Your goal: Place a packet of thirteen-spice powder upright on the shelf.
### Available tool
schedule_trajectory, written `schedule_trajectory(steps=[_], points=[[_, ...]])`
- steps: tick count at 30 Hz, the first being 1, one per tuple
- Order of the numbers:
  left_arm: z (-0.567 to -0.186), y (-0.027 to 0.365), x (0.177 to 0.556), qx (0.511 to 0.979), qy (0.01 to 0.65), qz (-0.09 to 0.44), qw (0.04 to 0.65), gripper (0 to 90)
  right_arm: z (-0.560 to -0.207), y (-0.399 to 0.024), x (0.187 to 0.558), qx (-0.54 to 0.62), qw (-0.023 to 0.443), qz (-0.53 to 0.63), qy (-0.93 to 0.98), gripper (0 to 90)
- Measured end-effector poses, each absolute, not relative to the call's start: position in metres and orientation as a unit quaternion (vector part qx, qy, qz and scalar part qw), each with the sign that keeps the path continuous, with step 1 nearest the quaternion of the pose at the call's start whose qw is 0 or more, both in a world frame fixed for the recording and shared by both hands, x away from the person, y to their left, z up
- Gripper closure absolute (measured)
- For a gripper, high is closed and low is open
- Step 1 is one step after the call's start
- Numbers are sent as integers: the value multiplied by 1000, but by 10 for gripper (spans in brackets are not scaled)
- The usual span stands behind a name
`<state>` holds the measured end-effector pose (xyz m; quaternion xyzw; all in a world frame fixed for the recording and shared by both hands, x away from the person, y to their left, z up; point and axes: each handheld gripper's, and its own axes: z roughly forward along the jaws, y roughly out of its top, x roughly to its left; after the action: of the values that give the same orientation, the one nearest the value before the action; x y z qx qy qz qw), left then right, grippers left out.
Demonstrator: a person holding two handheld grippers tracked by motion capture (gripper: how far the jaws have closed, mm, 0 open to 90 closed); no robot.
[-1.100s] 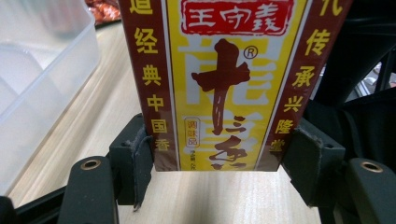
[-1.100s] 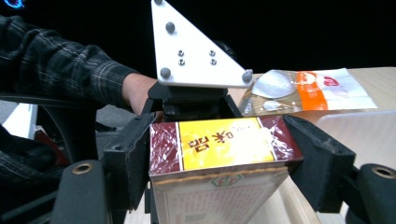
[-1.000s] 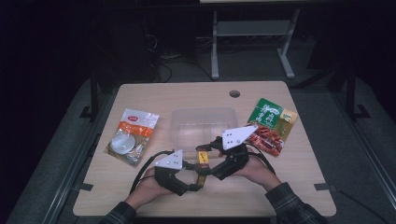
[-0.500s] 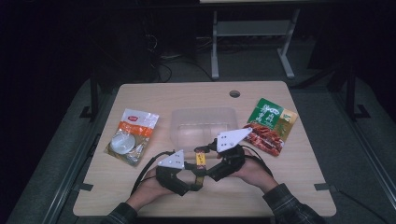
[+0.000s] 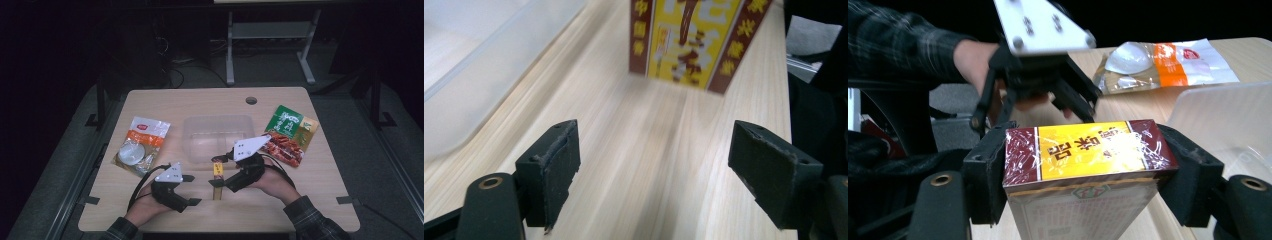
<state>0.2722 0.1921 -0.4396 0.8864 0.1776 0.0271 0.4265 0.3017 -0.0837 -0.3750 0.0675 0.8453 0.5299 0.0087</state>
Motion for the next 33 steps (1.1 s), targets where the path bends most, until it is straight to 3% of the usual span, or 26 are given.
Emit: schedule_trajectory(steps=[9, 33], points=[[-441, 214, 257, 892, 196, 39, 406, 184, -364, -85, 316, 51, 19, 520, 852, 303], [-447, 214, 264, 895, 195, 39, 398, 190, -320, -95, 378, 48, 45, 519, 852, 302]])
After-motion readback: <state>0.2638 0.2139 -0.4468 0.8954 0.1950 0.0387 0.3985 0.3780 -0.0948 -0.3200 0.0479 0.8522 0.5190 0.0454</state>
